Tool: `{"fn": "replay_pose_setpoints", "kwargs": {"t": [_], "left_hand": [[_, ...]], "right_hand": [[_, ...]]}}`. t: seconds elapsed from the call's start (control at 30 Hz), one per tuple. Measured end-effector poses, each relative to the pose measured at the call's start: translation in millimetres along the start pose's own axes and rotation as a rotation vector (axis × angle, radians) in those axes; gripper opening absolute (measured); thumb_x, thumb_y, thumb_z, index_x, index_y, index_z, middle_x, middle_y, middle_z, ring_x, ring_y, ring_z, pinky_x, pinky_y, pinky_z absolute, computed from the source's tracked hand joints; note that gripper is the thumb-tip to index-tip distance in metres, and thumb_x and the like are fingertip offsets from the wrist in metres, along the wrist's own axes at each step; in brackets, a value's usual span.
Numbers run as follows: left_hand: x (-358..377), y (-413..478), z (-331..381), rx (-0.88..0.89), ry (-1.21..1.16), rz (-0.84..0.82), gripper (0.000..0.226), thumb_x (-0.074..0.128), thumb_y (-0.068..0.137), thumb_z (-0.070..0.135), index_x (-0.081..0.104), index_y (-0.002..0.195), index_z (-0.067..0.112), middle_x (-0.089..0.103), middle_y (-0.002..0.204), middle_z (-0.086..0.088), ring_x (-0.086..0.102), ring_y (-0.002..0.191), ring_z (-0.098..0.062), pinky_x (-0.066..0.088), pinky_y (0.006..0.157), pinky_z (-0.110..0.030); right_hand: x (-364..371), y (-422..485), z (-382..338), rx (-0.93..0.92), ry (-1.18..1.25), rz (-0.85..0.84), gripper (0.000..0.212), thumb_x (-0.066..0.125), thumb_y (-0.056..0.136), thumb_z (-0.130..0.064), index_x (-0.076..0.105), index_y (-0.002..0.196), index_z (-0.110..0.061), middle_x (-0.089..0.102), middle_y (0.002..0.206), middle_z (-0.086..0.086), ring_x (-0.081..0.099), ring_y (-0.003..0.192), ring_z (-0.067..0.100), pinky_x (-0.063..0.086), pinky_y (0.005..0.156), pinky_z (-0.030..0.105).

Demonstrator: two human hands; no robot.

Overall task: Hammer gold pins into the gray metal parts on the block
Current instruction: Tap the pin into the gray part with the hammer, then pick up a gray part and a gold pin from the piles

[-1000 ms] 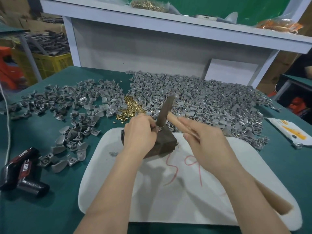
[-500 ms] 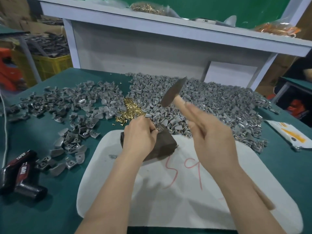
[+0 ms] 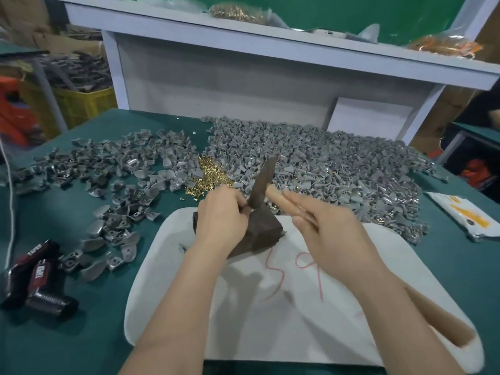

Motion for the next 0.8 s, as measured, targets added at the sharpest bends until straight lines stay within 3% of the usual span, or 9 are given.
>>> {"fn": "replay_pose_setpoints", "kwargs": {"t": [0.1, 0.17, 0.27, 0.37, 0.47, 0.53, 0.63, 0.7, 0.8], "left_hand": [[0, 1, 1, 0.005, 0.034, -0.002, 0.012, 0.064, 0.087, 0.02, 0.073, 0.079, 0.017, 0.069, 0.086, -0.002, 0.062, 0.088, -0.028, 0.052, 0.082, -0.042], [0, 1, 1, 0.013, 0.051, 0.002, 0.014, 0.063, 0.088, 0.02, 0.073, 0.077, 0.016, 0.069, 0.086, -0.002, 0.061, 0.089, -0.027, 0.051, 0.082, -0.042], [1, 1, 2, 0.02, 0.067, 0.004, 0.014, 0.063, 0.089, 0.021, 0.072, 0.078, 0.018, 0.068, 0.094, 0.0, 0.061, 0.094, -0.024, 0.049, 0.086, -0.042], [1, 2, 1, 0.027, 0.087, 0.02, 0.012, 0.061, 0.089, 0.022, 0.069, 0.079, 0.021, 0.065, 0.098, 0.001, 0.06, 0.096, -0.023, 0.048, 0.086, -0.041], [-4, 1, 1, 0.01, 0.039, 0.055, 0.008, 0.062, 0.088, 0.021, 0.063, 0.081, 0.023, 0.063, 0.096, 0.002, 0.059, 0.092, -0.022, 0.048, 0.084, -0.039], [-4, 0, 1, 0.0, -0.037, 0.054, 0.005, 0.061, 0.088, 0.021, 0.061, 0.084, 0.024, 0.065, 0.091, 0.004, 0.06, 0.089, -0.021, 0.05, 0.083, -0.039], [-3, -2, 2, -0.006, -0.14, 0.051, 0.007, 0.062, 0.088, 0.021, 0.059, 0.083, 0.025, 0.066, 0.086, 0.005, 0.061, 0.086, -0.019, 0.052, 0.081, -0.039], [-4, -1, 4, 0.018, -0.195, 0.056, 0.009, 0.062, 0.088, 0.02, 0.058, 0.081, 0.025, 0.065, 0.083, 0.006, 0.061, 0.085, -0.019, 0.052, 0.081, -0.039], [-4, 0, 6, 0.041, -0.245, 0.065, 0.01, 0.062, 0.087, 0.015, 0.058, 0.083, 0.024, 0.063, 0.081, 0.008, 0.06, 0.084, -0.016, 0.05, 0.079, -0.034]], "right_hand": [[-3, 15, 15, 0.046, 0.071, 0.103, 0.04, 0.052, 0.093, -0.023, 0.049, 0.131, -0.038, 0.067, 0.109, -0.005, 0.061, 0.097, 0.022, 0.047, 0.08, 0.031], [1, 25, 30, 0.138, 0.157, 0.152, 0.039, 0.05, 0.095, -0.022, 0.049, 0.133, -0.029, 0.064, 0.097, -0.007, 0.059, 0.084, 0.02, 0.042, 0.072, 0.027], [20, 37, 50, 0.253, 0.367, 0.062, 0.032, 0.054, 0.092, -0.019, 0.056, 0.123, -0.024, 0.054, 0.073, -0.01, 0.05, 0.053, 0.016, 0.042, 0.052, 0.028], [42, 39, 63, 0.386, 0.513, -0.07, 0.028, 0.057, 0.091, -0.021, 0.057, 0.12, -0.022, 0.056, 0.072, -0.002, 0.049, 0.042, 0.014, 0.04, 0.04, 0.025], [42, 41, 66, 0.387, 0.296, -0.095, 0.023, 0.057, 0.091, -0.033, 0.06, 0.113, -0.025, 0.064, 0.082, -0.001, 0.059, 0.058, 0.015, 0.049, 0.054, 0.03], [38, 42, 65, 0.362, 0.08, -0.072, 0.027, 0.057, 0.09, -0.042, 0.063, 0.111, -0.027, 0.066, 0.095, -0.001, 0.059, 0.076, 0.015, 0.047, 0.065, 0.03], [26, 44, 43, 0.206, 0.021, 0.128, 0.034, 0.059, 0.089, -0.039, 0.061, 0.12, -0.024, 0.059, 0.107, 0.003, 0.054, 0.1, 0.021, 0.044, 0.086, 0.034], [24, 50, 16, 0.041, 0.139, 0.149, 0.036, 0.06, 0.087, -0.038, 0.06, 0.121, -0.026, 0.06, 0.1, -0.004, 0.055, 0.094, 0.016, 0.043, 0.085, 0.03], [42, 66, -14, 0.002, 0.298, -0.092, 0.021, 0.059, 0.089, -0.037, 0.063, 0.108, -0.03, 0.066, 0.088, -0.009, 0.062, 0.083, 0.012, 0.049, 0.078, 0.031]]}}
Point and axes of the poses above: each hand's wrist, its own y-axis towards the middle knuckle, its own x-axis out of the palm, z = x × y, the point moved 5 cm from there along y, towards the middle knuckle
